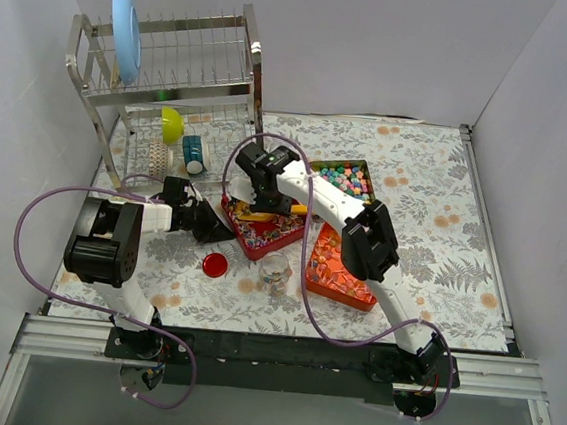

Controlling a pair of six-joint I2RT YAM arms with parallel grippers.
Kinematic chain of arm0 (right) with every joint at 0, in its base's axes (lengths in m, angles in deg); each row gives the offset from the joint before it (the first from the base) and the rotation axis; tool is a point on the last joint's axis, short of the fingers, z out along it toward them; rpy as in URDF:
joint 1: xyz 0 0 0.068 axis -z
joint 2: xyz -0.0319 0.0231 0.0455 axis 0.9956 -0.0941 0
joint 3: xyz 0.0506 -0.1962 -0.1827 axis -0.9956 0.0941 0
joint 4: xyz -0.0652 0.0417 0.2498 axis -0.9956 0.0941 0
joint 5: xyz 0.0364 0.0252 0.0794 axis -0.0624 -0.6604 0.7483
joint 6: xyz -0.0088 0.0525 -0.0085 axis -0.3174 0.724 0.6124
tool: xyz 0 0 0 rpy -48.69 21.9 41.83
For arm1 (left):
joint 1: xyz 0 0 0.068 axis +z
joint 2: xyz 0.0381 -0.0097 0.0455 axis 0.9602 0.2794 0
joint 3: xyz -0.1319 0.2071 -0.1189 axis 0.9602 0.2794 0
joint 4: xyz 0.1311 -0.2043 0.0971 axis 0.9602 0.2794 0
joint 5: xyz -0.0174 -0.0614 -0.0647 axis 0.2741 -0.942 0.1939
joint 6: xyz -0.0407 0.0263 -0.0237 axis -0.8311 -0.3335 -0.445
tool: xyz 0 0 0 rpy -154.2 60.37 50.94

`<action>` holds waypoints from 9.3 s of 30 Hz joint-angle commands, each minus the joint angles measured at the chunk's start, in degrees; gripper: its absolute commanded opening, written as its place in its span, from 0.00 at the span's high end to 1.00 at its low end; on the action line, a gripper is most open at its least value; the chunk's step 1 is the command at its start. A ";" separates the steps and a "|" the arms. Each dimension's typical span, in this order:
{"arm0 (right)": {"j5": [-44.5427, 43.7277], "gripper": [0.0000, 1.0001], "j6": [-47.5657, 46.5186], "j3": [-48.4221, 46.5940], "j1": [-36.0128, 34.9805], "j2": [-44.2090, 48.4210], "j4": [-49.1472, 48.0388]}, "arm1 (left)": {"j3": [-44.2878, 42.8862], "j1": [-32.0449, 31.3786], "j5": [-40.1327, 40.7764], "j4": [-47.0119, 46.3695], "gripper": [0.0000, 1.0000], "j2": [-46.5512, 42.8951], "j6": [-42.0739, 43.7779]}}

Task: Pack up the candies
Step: Scoop the fake candies from the storage box, then place the fake candies in the packing bottle, then adjust the spatula, then scoop the fake candies from the storage box.

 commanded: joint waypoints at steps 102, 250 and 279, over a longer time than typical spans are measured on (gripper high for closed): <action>-10.96 0.99 -37.62 30.90 -9.57 48.09 6.98 | 1.11 11.17 -19.65 7.48 0.59 -19.69 25.48; 42.73 0.99 -0.87 36.01 18.62 48.79 -20.02 | -8.72 3.17 -38.73 -10.57 0.48 -6.25 -1.08; -1.92 0.99 -38.82 16.05 33.85 26.99 -14.37 | -3.98 2.55 -20.61 1.95 0.43 -12.39 15.29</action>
